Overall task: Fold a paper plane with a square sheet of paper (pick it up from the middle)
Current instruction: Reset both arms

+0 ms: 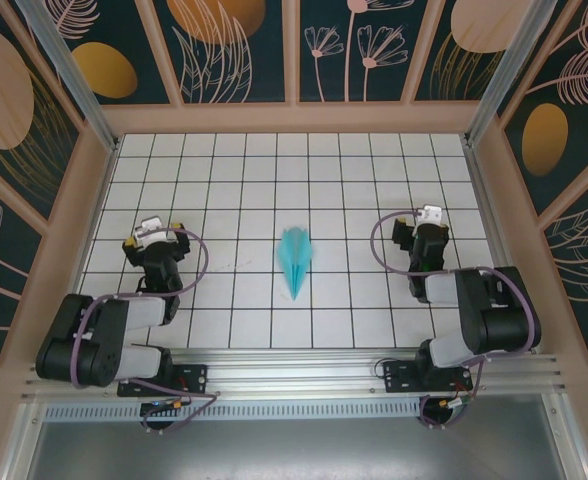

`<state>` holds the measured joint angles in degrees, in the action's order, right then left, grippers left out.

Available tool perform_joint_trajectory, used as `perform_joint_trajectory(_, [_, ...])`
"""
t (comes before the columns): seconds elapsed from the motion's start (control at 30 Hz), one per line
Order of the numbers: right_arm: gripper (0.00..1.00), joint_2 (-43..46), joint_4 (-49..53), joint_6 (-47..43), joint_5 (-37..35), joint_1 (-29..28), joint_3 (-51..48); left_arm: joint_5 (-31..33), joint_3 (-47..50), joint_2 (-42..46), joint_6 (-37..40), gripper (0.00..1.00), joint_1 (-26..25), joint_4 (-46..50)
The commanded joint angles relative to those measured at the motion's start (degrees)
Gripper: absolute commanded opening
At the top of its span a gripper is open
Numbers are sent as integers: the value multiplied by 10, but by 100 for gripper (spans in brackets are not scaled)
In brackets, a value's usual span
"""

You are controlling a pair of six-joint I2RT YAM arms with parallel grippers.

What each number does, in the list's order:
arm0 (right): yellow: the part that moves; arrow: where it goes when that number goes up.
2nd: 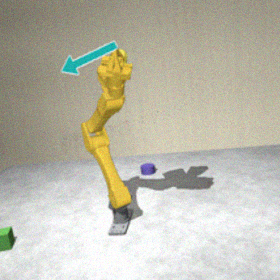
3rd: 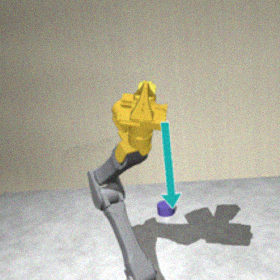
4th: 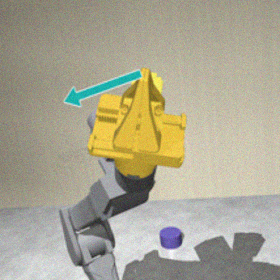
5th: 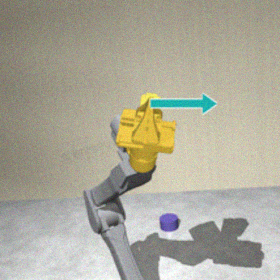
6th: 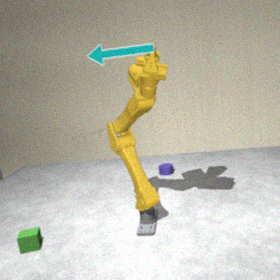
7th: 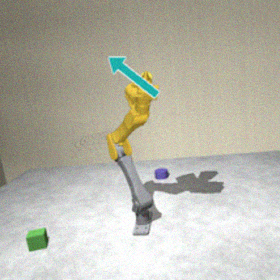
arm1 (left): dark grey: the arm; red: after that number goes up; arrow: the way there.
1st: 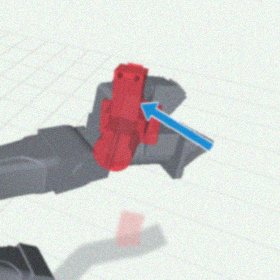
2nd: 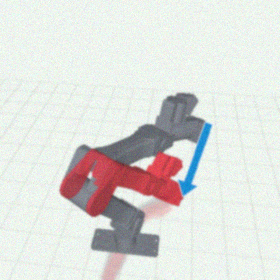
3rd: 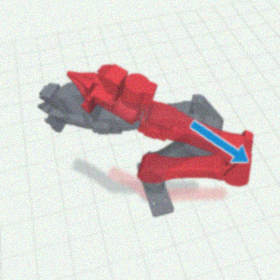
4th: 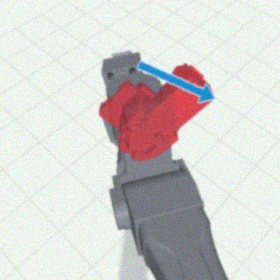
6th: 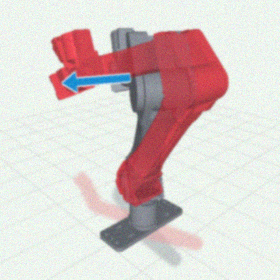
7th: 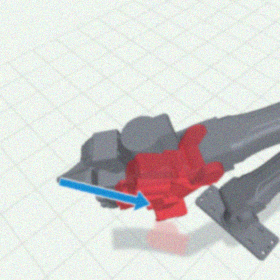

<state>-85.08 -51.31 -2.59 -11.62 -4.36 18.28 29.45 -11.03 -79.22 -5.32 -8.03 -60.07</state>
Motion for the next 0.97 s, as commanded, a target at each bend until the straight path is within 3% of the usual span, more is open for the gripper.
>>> perform_joint_trajectory(0.0, [82, 1, -85, -4, 126, 34, 0, -81, 10, -59, 37, 98, 15, -195])
perform_joint_trajectory(0.07, [82, 1, -121, 6, 161, 51, -20, -117, 8, -47, 19, 98, 35, -163])
perform_joint_trajectory(0.13, [83, -22, -180, 15, 164, 60, -42, -119, 25, -95, 20, 98, 40, -257])
perform_joint_trajectory(0.17, [83, -36, -222, 22, 161, 63, -58, -114, 20, -95, 16, 99, 40, -243])
perform_joint_trajectory(0.2, [83, -32, -223, 21, 158, 63, -60, -104, 0, -75, 7, 98, 41, -172])
perform_joint_trajectory(0.27, [85, -33, -207, 27, 148, 64, -52, -88, -7, -92, -5, 99, 47, -186])
perform_joint_trajectory(0.3, [97, -32, -190, 32, 134, 64, -45, -90, -14, -83, -10, 99, 50, -157])
perform_joint_trajectory(0.33, [99, -34, -199, 32, 132, 63, -47, -91, -10, -83, -10, 99, 51, -165])
perform_joint_trajectory(0.93, [99, -32, -197, 32, 132, 64, -47, -94, -7, -82, -6, 99, 51, -170])
